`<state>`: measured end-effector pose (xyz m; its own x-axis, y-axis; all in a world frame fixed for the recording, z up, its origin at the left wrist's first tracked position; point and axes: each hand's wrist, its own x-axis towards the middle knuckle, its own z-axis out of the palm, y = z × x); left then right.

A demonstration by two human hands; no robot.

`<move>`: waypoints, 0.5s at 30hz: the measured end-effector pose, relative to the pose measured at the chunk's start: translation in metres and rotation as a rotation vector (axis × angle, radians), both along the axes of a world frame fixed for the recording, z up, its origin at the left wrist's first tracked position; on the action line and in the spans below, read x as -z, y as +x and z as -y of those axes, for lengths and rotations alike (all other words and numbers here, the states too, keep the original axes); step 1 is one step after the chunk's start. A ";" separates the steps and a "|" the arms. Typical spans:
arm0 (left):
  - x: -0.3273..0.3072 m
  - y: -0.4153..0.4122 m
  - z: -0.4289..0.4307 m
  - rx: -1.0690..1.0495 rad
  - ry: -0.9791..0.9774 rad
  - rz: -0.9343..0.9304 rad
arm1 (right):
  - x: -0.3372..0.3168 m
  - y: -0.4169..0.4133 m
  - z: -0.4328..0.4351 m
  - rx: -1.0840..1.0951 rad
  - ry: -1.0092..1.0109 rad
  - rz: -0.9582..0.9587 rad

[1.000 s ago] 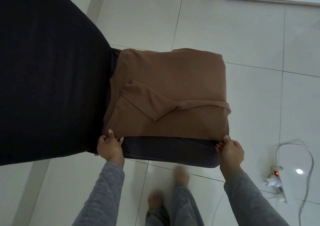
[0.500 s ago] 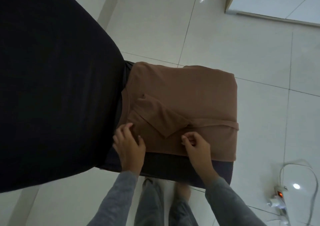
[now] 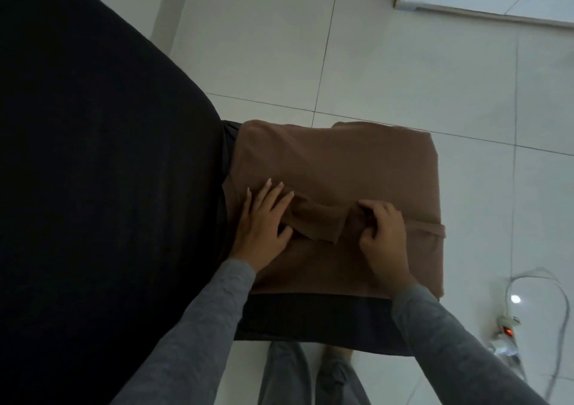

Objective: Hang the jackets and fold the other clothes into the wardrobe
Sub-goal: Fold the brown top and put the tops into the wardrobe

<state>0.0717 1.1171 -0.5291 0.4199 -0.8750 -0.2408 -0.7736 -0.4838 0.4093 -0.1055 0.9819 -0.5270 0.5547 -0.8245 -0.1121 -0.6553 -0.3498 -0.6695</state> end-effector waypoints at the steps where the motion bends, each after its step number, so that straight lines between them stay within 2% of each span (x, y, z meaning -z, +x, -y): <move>1: 0.002 0.002 0.001 -0.034 -0.056 -0.013 | 0.000 -0.003 0.001 0.058 -0.005 -0.020; 8: 0.002 0.015 0.029 -0.368 -0.231 -0.089 | 0.000 -0.032 0.015 0.390 -0.076 -0.188; 15: -0.002 0.021 0.052 -0.558 -0.148 0.006 | 0.013 -0.055 0.044 0.532 -0.036 -0.363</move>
